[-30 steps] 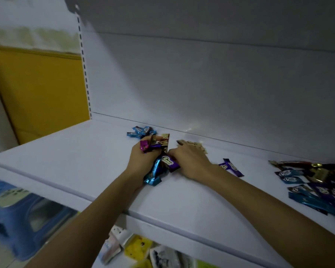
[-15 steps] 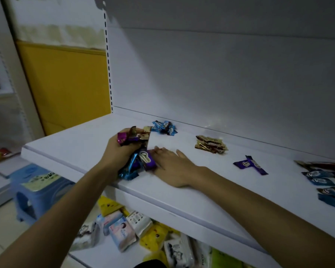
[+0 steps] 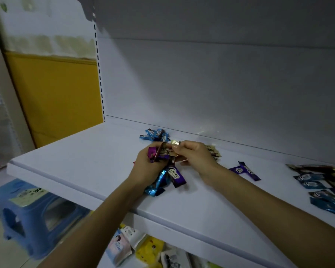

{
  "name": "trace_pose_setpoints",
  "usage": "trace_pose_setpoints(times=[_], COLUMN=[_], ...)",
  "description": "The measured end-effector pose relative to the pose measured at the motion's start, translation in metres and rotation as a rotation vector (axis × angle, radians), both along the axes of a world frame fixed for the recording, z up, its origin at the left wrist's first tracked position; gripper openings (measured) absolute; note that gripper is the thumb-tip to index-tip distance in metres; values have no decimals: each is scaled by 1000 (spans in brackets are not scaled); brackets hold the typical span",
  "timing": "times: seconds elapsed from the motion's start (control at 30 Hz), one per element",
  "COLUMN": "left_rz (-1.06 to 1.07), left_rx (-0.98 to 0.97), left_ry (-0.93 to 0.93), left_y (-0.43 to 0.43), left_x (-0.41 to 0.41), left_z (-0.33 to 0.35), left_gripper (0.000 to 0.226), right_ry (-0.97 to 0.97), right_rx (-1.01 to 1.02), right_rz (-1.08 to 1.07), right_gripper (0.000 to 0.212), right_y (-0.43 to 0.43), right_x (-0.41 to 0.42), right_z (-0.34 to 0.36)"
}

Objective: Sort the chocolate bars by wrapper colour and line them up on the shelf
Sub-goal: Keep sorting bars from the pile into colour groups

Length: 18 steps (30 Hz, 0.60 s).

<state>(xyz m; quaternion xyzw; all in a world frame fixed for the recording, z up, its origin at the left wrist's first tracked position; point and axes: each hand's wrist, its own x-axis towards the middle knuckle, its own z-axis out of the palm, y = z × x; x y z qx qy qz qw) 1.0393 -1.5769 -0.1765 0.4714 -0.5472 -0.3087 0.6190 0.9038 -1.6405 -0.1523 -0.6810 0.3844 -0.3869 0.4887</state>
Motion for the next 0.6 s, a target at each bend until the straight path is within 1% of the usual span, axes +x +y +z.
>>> trace_pose_setpoints(times=[0.07,0.13,0.23,0.33,0.43,0.47,0.53,0.6], left_rz=[16,26,39,35,28,28,25,32], left_rx=[4,31,71,100,110,111,97,79], left_ry=[-43,-75,-8,22,22,22,26,21], left_y=[-9,-15,-21,-23,-24,-24,-23,-23], left_x=[-10,-13,-13,-12,-12,-12,-13,-13], left_z=[-2,-4,-8,-9,-8,-8,-7,-7], left_gripper=[36,41,43,41,40,41,44,49], right_ry=[-24,-154,-331,-370,-309,-253,-98,72], right_rx=[50,167,311,380,403,391,338,245], right_rz=[-78,-182,-305,-388,-376,-335,-212,-60], right_gripper=[14,12,11,13,17,19,30,36], right_y=[-5,-15,-36,-50,-51,-48,-39,-28], right_x=[-9,-17,-30,-41,-42,-39,-31,-23], right_z=[-1,2,14,21,19,18,14,8])
